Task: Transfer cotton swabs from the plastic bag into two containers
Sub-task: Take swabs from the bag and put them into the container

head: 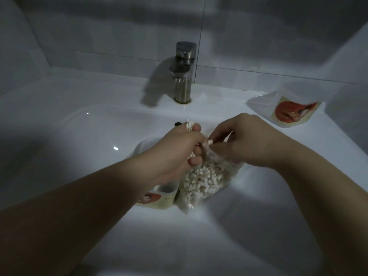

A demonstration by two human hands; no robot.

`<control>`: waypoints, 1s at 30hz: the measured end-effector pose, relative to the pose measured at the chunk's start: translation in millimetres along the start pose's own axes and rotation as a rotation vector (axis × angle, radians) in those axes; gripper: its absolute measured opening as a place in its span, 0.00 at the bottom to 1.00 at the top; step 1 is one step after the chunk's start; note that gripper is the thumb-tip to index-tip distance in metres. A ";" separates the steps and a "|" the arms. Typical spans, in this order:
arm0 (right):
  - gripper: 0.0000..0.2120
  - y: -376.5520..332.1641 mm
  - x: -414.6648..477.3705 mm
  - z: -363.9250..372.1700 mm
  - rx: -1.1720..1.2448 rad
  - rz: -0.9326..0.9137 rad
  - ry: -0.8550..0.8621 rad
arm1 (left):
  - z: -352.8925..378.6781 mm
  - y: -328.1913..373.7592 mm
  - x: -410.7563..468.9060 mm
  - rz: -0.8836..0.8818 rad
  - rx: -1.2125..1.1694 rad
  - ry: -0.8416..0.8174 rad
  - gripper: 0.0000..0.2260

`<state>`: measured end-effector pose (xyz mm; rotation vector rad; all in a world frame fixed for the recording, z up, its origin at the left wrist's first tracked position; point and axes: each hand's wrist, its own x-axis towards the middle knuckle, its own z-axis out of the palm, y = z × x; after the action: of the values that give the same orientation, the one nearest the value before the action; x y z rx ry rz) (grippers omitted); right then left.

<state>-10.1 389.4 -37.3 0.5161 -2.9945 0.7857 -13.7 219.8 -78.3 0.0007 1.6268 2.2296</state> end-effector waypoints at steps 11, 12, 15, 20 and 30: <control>0.04 -0.2 1.2 2.8 -0.068 -0.010 0.095 | -18.7 6.9 2.6 0.001 0.830 0.119 0.07; 0.04 0.4 1.9 1.7 -0.036 0.004 0.125 | -20.3 8.4 2.5 0.044 0.887 0.139 0.09; 0.05 1.5 3.1 -0.2 0.095 0.043 0.177 | -19.4 11.5 1.9 0.325 0.985 0.231 0.16; 0.09 -3.9 4.2 8.4 0.038 0.010 0.116 | 2.0 14.8 -5.7 0.575 0.532 0.134 0.13; 0.05 -4.5 4.4 6.0 0.275 -0.018 0.117 | 4.0 11.1 -4.3 0.338 0.161 0.072 0.11</control>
<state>-12.3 381.5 -40.0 0.4819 -2.7862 1.1910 -12.2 219.3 -65.8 0.2593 1.9661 2.3532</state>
